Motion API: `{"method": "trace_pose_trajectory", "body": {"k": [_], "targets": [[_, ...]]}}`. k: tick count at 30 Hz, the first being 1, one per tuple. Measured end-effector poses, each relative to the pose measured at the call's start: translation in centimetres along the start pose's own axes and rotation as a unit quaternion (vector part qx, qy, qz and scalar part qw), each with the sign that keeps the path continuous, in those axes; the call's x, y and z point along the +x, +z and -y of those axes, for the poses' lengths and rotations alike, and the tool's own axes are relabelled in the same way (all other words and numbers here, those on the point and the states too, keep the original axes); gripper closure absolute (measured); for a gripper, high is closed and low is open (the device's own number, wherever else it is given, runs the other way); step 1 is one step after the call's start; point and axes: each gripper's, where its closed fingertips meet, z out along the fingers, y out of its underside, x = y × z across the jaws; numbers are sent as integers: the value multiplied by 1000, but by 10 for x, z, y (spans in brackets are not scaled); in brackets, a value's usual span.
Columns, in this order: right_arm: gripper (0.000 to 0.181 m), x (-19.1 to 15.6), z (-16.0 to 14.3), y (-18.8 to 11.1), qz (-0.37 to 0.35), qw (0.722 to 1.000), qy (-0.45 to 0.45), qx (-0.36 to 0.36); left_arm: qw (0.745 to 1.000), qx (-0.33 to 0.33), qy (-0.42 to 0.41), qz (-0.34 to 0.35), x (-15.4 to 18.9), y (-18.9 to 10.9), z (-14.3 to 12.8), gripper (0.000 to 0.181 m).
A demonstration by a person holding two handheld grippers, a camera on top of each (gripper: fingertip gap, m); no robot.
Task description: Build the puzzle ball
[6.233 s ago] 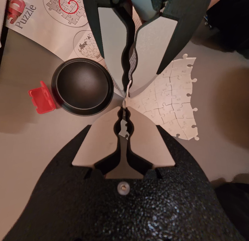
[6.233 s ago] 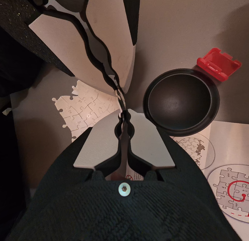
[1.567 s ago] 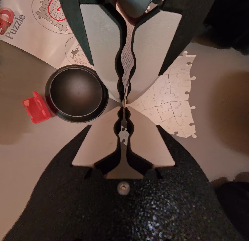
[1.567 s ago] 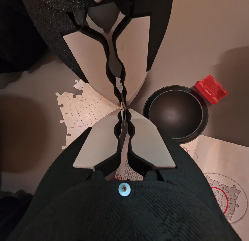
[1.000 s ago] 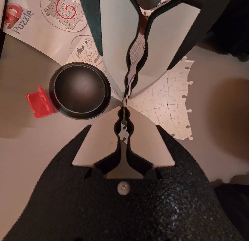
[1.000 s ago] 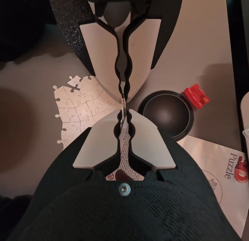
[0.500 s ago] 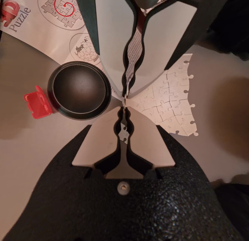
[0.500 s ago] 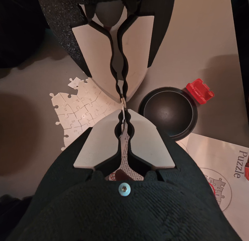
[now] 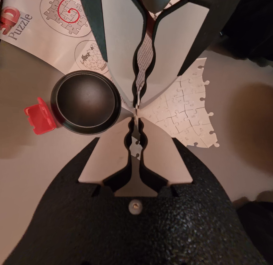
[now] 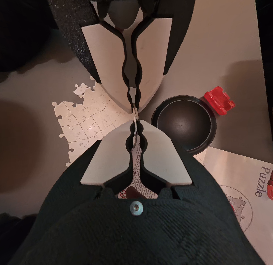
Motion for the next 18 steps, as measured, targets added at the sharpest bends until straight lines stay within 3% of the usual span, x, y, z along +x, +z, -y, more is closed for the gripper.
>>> {"method": "trace_pose_trajectory", "body": {"k": [4, 18], "targets": [[178, 2, -1, 2, 2, 1000, 16, 2, 1000, 12, 2, 4, 0, 1, 7, 169], [178, 6, 0, 1, -2, 999, 45, 14, 1000, 3, -21, 15, -6, 7, 8, 174]]}}
